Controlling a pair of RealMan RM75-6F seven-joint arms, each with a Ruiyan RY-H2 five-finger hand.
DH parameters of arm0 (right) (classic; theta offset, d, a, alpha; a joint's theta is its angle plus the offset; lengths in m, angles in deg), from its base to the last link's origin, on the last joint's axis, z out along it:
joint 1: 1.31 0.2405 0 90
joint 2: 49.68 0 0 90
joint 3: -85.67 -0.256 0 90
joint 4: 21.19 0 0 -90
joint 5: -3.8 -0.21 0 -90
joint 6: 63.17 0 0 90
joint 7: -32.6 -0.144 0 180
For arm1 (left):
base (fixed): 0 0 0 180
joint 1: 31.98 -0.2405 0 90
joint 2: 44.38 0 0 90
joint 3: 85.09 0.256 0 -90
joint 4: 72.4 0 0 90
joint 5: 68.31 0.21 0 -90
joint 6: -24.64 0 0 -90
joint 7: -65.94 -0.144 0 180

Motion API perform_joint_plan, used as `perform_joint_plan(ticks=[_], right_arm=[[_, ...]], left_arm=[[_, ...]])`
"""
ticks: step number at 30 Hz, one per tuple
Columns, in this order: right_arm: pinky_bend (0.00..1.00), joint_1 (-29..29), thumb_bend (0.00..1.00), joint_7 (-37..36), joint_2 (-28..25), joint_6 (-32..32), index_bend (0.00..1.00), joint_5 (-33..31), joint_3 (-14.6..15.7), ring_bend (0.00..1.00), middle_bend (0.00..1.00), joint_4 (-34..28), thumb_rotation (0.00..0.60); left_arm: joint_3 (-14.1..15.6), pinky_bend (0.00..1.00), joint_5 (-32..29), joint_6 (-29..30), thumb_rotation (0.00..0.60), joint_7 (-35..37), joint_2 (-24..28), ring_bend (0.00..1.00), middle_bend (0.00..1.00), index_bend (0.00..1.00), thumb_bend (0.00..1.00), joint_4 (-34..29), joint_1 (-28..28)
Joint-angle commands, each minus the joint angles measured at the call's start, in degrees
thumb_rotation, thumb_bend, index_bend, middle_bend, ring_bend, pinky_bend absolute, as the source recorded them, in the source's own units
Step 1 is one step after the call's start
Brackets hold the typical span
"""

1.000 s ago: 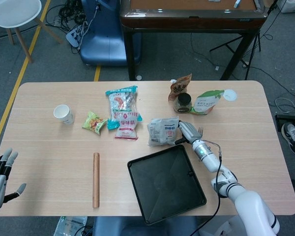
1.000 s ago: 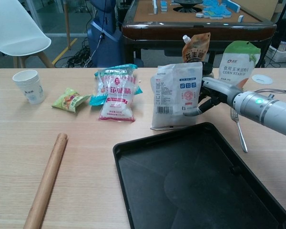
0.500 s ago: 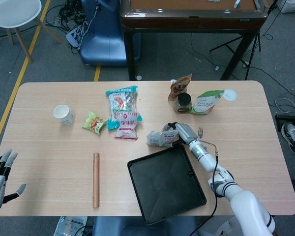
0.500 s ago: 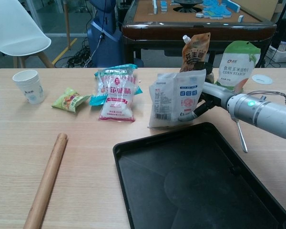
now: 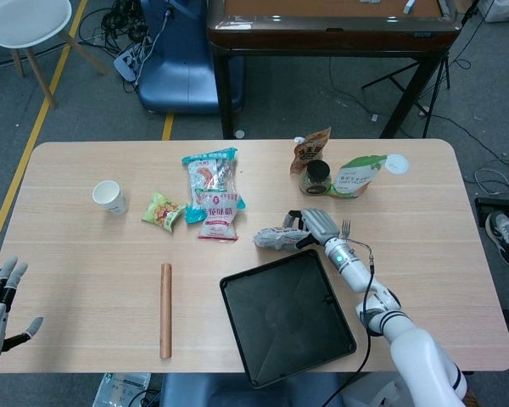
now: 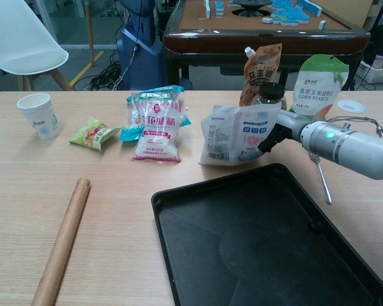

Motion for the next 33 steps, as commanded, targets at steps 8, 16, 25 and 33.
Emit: perform_joint_plan(ticks=[8, 16, 25, 33], right_arm=[[0.80, -3.1, 0.60, 5.7, -6.0, -8.3, 0.83, 2.5, 2.2, 0.73, 0.79, -3.4, 0.600], [0.87, -5.1, 0.57, 15.1, -17.0, -18.8, 0.89, 6.8, 4.8, 0.82, 0.88, -15.4, 0.600], [0.96, -6.3, 0.52, 32.9, -31.0, -25.0, 0.94, 9.6, 5.2, 0.93, 0.97, -36.0, 0.600], [0.98, -7.8, 0.52, 39.5, -36.8, -25.0, 0.94, 9.5, 5.3, 0.97, 1.00, -45.2, 0.600]], left_arm=[[-0.2, 0.03, 0.3, -0.3, 0.600, 0.6, -0.1, 0.09, 0.03, 0.07, 0.20, 0.6, 0.4], [-0.3, 0.03, 0.5, -0.6, 0.600, 0.7, -0.4, 0.09, 0.03, 0.07, 0.20, 0.9, 0.8], [-0.3, 0.03, 0.9, -0.8, 0.600, 0.7, -0.8, 0.09, 0.03, 0.07, 0.20, 1.1, 1.2], [-0.3, 0.03, 1.0, -0.3, 0.600, 0.9, -0.8, 0.09, 0.03, 0.07, 0.20, 1.1, 1.0]])
